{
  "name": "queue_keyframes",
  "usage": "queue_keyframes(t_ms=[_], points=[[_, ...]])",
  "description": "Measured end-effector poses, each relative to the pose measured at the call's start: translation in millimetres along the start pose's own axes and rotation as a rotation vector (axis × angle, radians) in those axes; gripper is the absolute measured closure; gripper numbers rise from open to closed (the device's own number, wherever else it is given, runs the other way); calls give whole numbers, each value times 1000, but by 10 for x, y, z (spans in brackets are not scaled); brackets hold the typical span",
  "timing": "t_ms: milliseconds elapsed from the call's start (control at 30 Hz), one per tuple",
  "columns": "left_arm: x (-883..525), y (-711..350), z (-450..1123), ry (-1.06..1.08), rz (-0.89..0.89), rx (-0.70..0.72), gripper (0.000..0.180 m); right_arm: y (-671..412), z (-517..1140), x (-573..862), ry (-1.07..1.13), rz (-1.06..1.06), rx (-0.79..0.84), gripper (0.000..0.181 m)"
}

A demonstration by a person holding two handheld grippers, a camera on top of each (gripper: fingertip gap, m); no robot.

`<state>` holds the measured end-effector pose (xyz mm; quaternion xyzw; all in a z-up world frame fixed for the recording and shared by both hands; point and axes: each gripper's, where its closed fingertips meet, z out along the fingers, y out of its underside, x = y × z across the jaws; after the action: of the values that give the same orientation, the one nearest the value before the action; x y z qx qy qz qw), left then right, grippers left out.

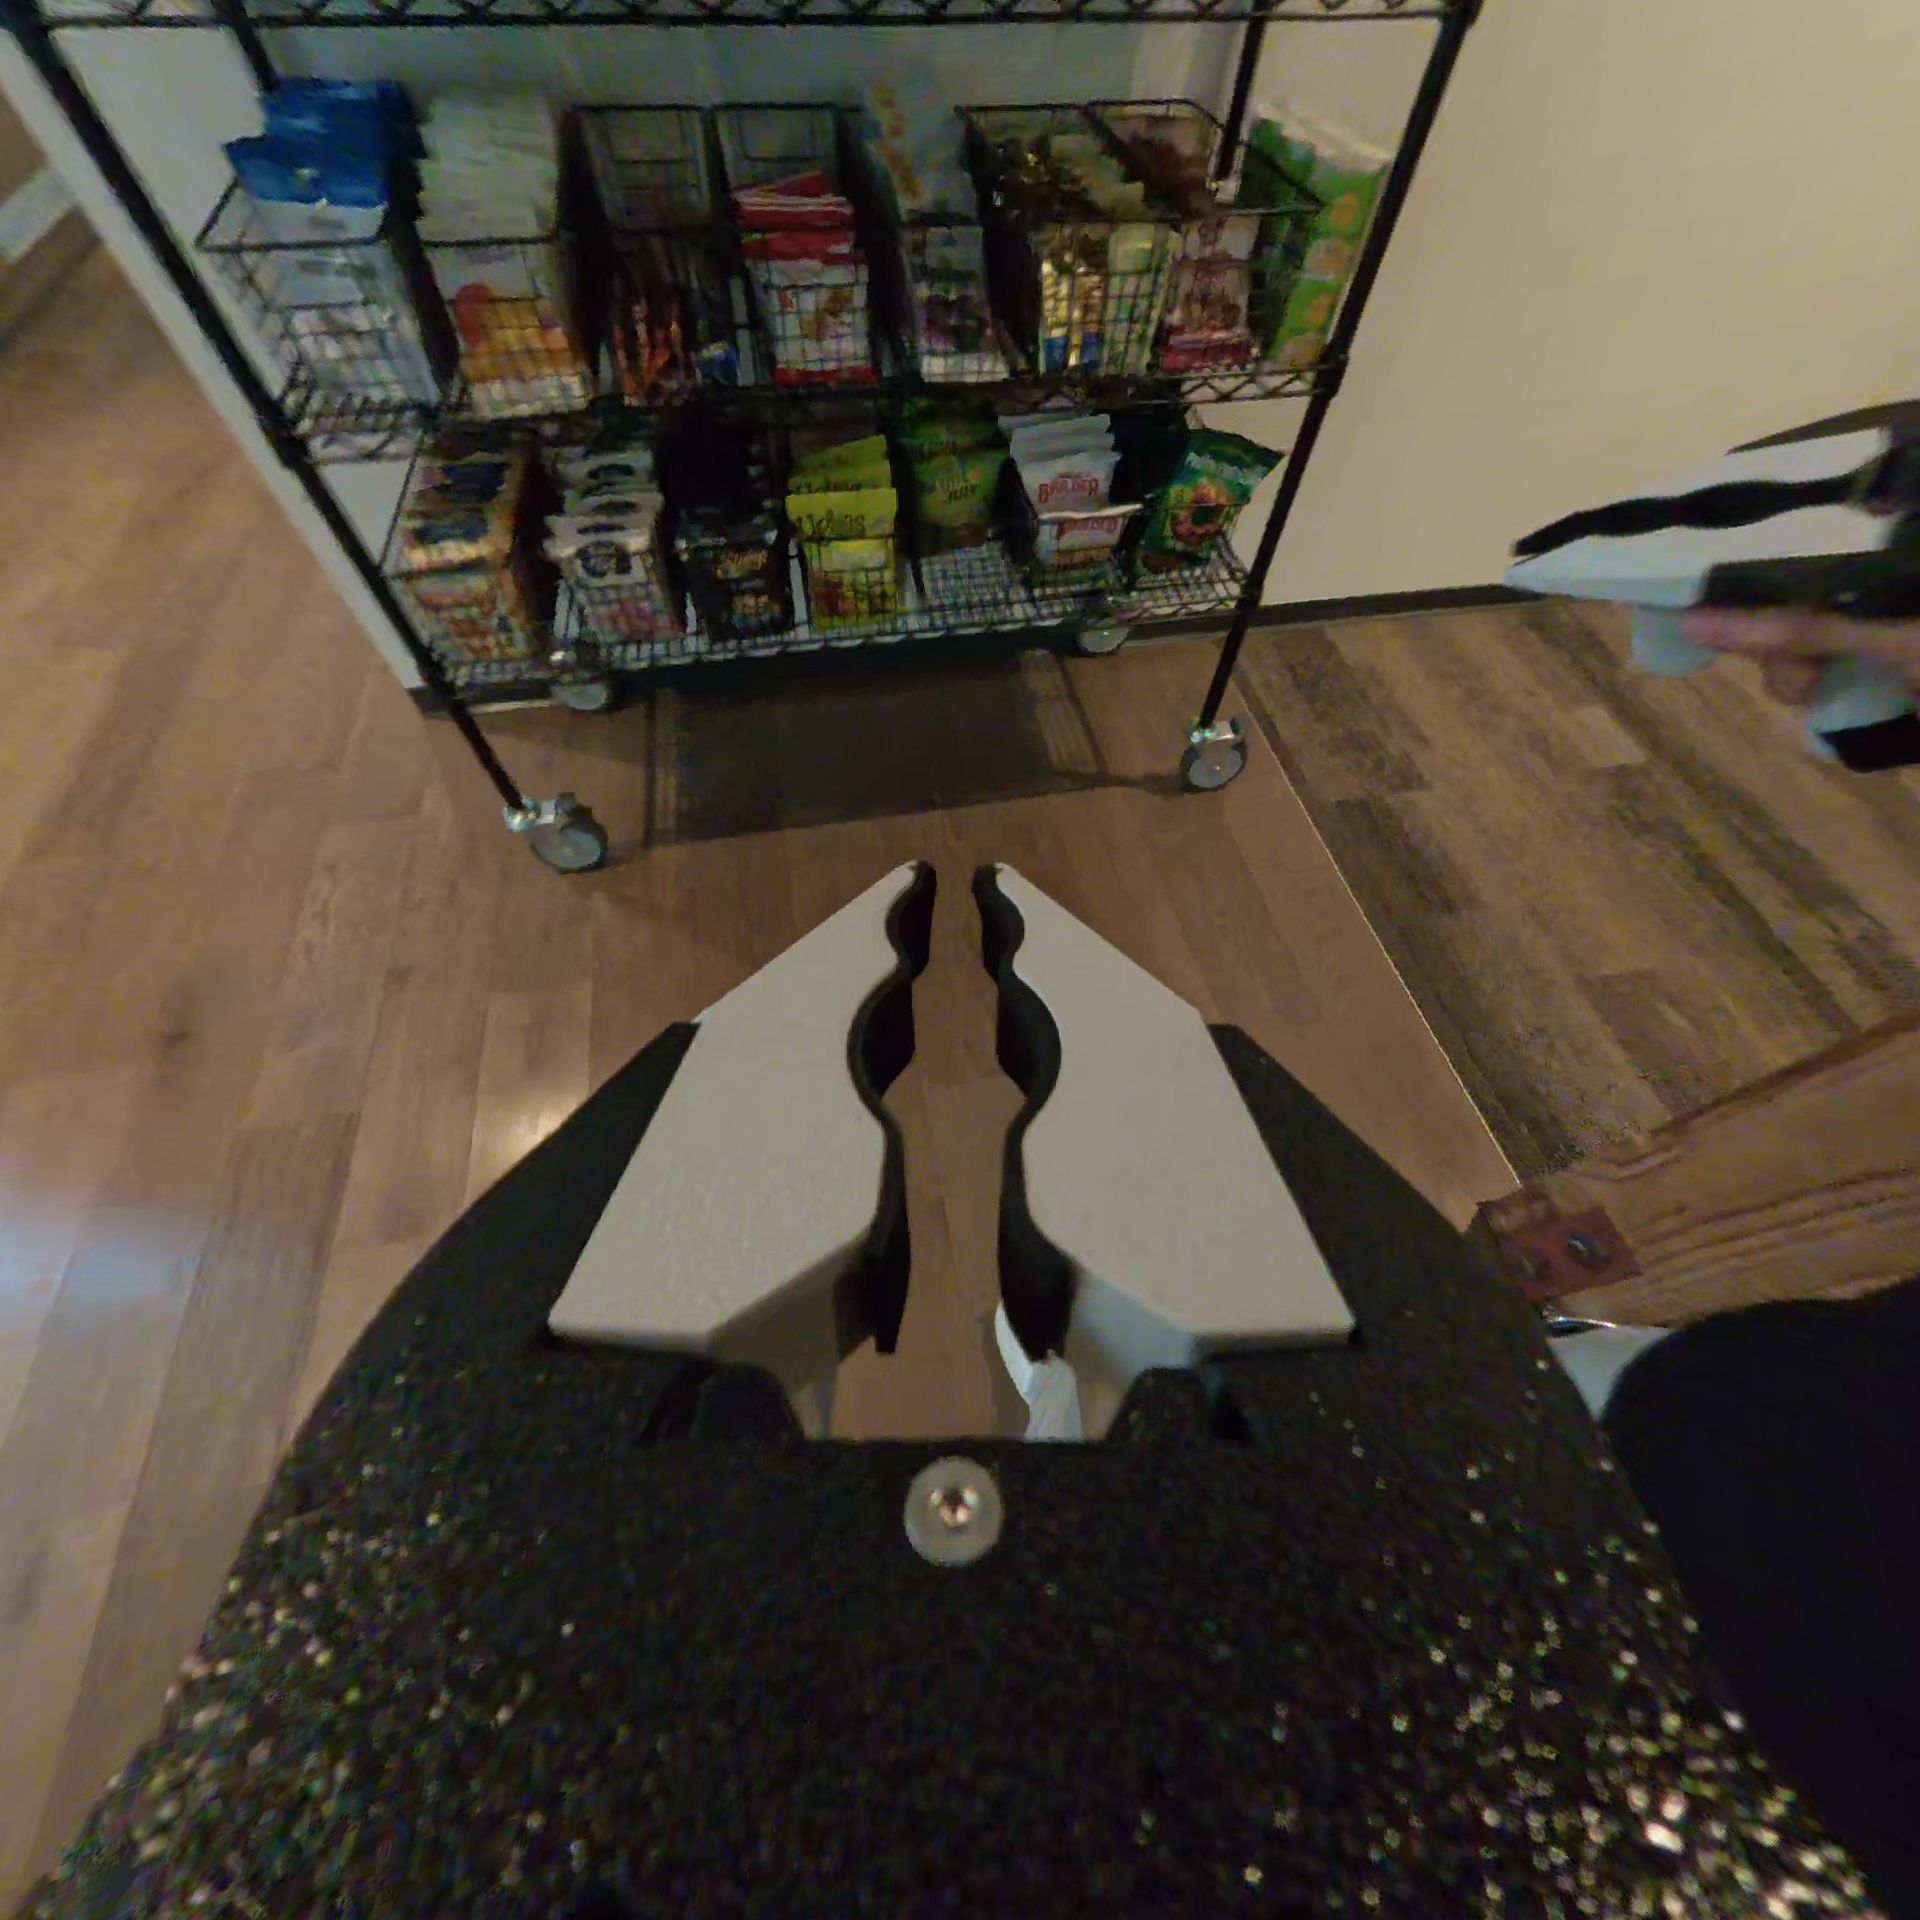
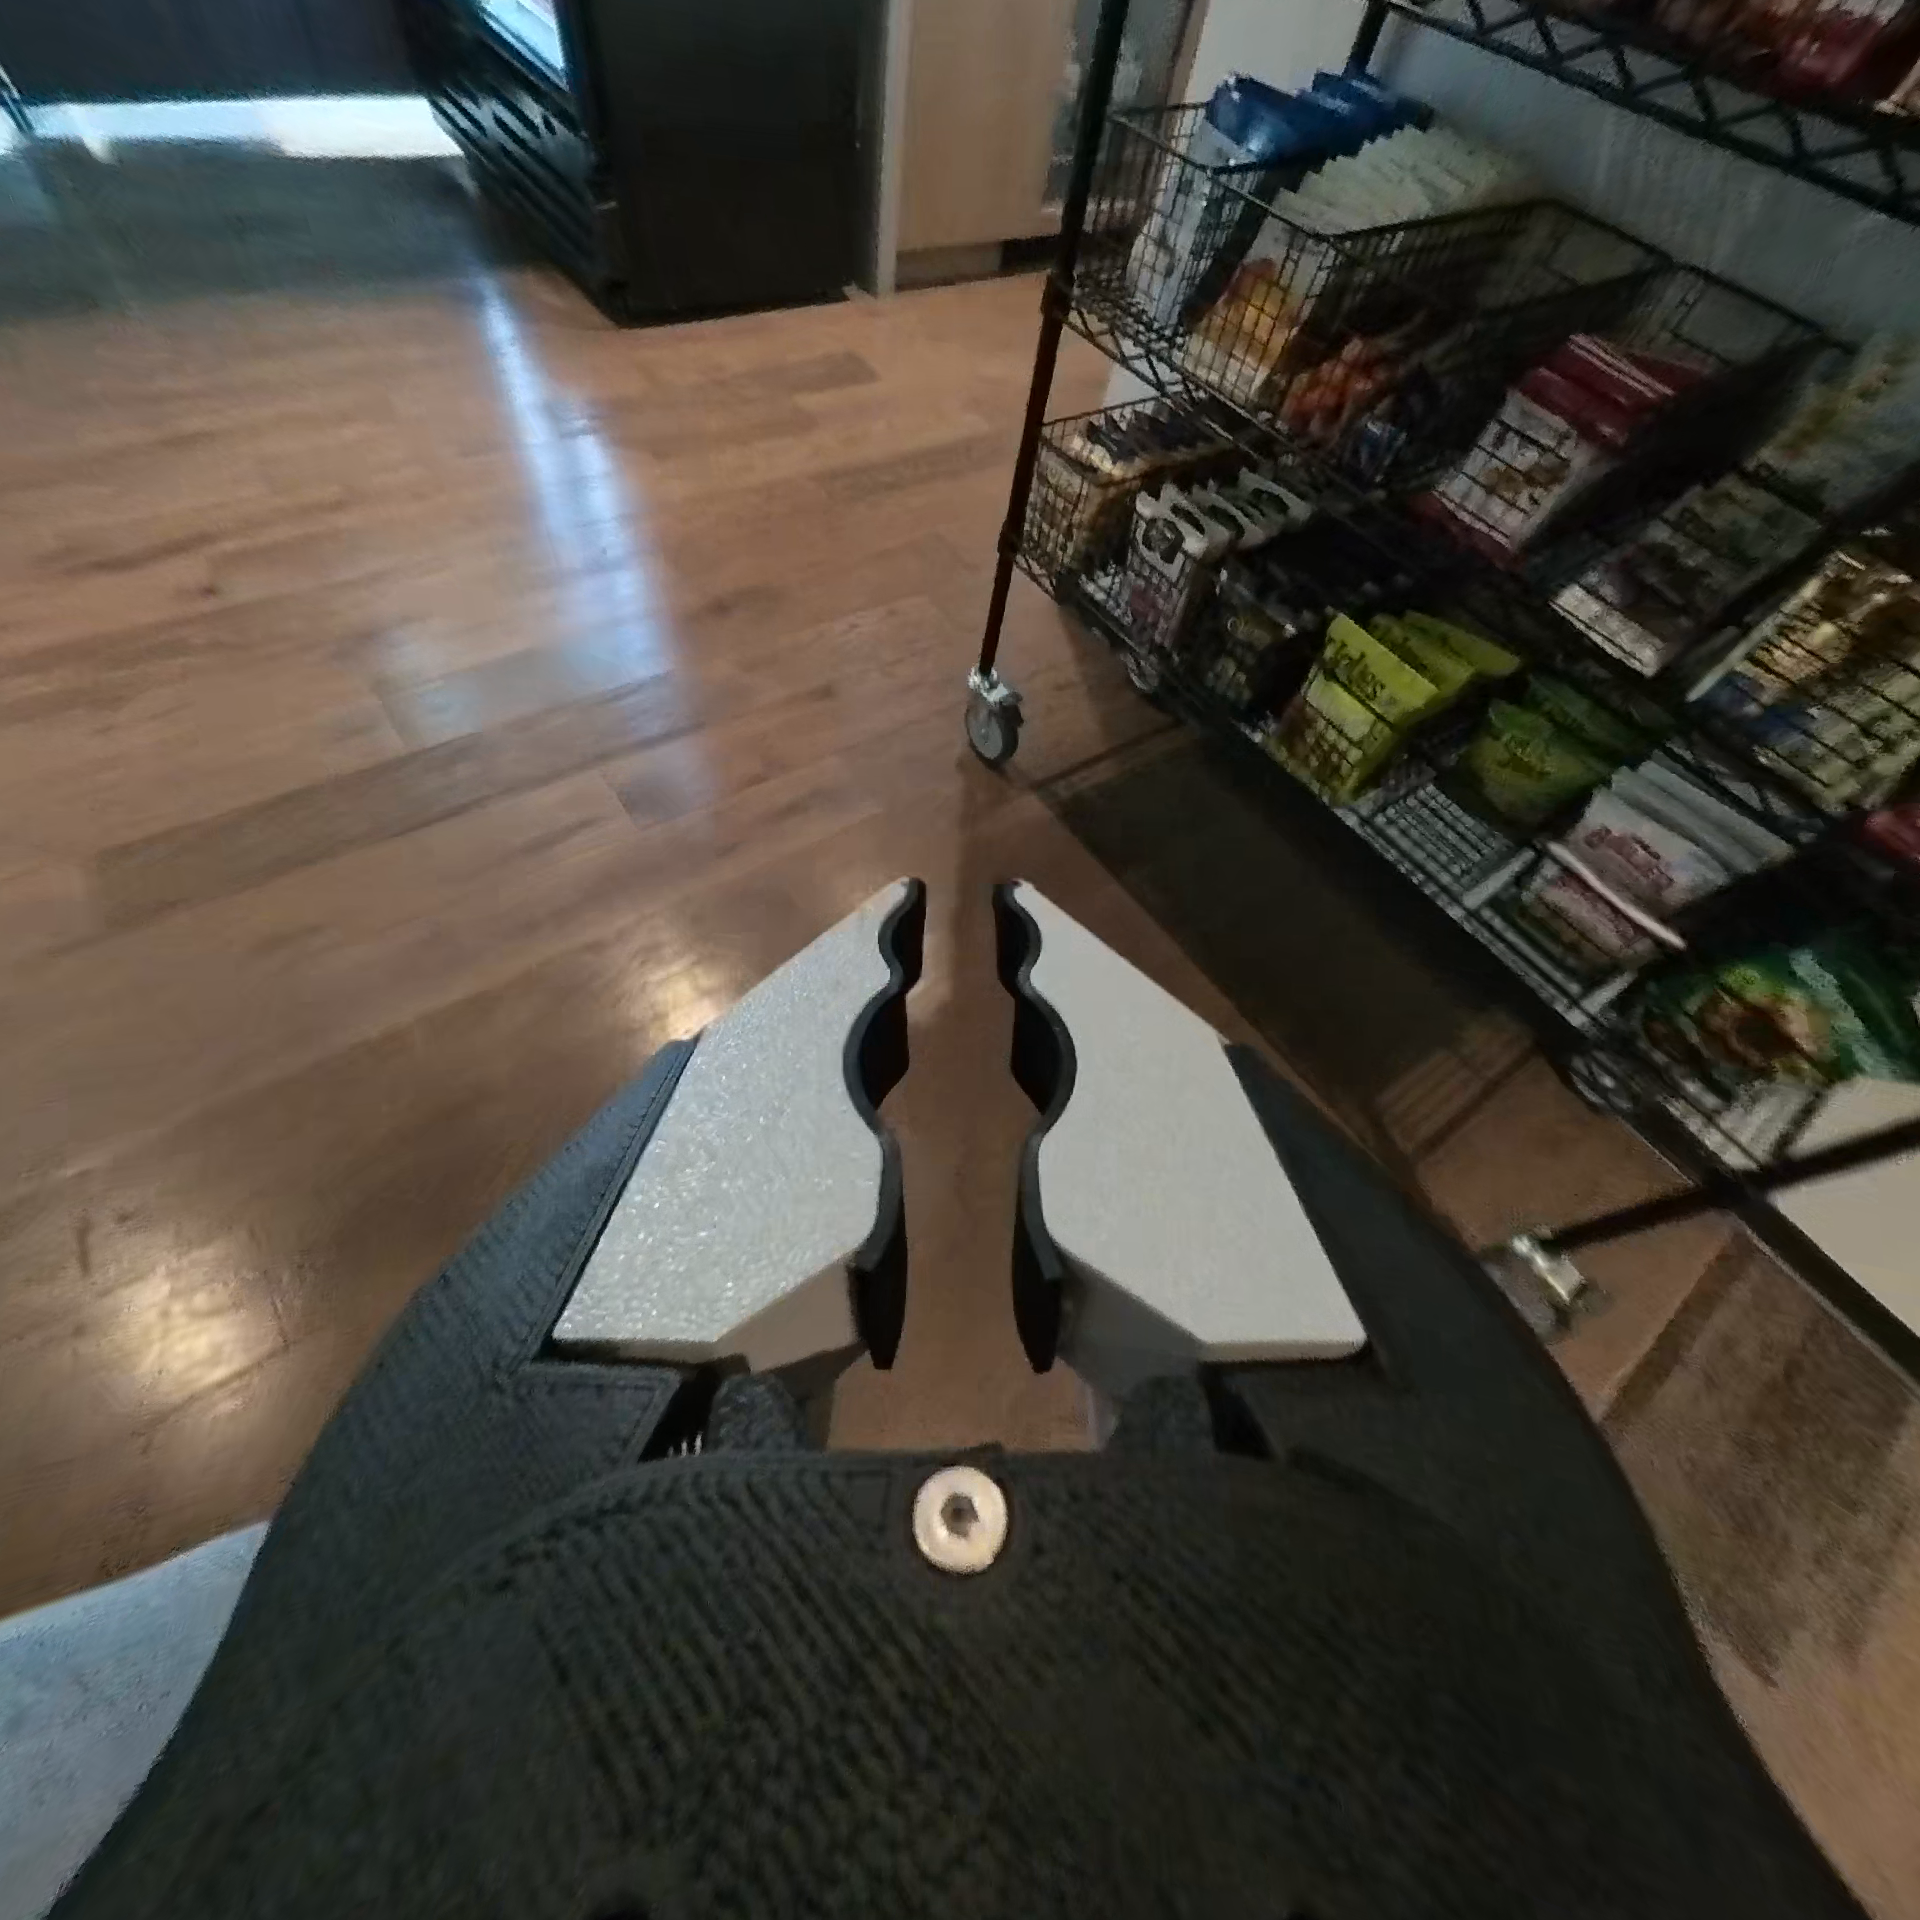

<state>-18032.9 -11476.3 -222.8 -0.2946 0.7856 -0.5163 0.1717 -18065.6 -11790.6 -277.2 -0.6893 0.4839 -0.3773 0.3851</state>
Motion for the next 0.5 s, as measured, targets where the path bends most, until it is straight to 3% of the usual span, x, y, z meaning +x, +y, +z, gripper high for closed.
queue_keyframes(t_ms=[167,367,500], points=[[-505,-593,928,46,119,-11,164,-480,1140,333,-91,-21,23,159],[-902,-1029,2245,226,119,-3,167,-791,1663,1016,15,-48,-25,155],[-1064,-1115,3465,335,136,-29,155,-624,1893,1526,113,-16,-88,156]])
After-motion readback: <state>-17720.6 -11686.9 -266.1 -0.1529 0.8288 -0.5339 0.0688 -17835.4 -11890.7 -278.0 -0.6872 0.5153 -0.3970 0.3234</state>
